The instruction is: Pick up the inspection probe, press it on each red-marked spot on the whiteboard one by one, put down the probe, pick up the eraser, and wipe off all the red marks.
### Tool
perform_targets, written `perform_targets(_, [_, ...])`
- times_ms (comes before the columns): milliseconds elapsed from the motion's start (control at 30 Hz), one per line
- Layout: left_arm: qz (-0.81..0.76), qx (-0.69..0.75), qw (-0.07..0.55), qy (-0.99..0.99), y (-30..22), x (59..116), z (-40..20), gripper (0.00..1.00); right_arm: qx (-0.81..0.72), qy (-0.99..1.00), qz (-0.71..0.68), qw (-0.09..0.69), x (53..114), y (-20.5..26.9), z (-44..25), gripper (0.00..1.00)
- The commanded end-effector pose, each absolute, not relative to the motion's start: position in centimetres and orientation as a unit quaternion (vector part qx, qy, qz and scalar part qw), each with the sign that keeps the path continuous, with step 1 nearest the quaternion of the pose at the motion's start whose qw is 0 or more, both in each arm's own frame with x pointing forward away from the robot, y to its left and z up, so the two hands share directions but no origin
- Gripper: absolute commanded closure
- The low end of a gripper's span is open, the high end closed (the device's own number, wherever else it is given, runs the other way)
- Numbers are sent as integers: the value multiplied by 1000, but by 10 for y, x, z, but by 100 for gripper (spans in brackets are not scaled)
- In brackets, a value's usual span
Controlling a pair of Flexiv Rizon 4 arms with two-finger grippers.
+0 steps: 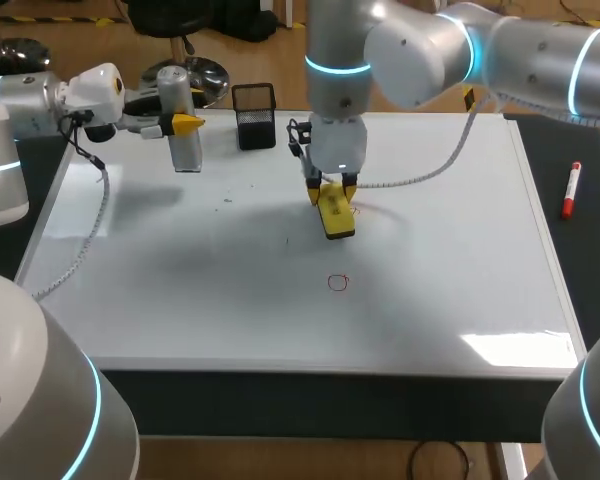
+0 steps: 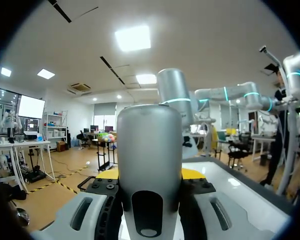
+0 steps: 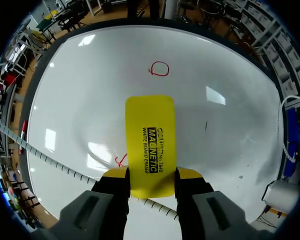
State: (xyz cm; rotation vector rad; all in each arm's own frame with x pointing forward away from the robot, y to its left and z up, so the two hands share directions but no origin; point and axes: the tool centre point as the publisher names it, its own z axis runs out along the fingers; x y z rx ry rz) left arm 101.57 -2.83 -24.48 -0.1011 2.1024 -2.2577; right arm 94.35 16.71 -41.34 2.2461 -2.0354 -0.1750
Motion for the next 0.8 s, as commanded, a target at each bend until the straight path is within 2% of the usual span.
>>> perform_targets(33, [-730, -34, 30, 682, -29, 1014, -243, 100, 739, -668, -61, 55, 947, 167, -420, 100])
perform_targets(467, [-730, -34, 30, 682, -29, 1014, -243, 100, 733, -674, -62, 60, 949, 154, -430, 100])
perform_targets(800, [-730, -34, 30, 682, -29, 1014, -243, 100, 719, -688, -62, 69, 945, 125, -439, 100])
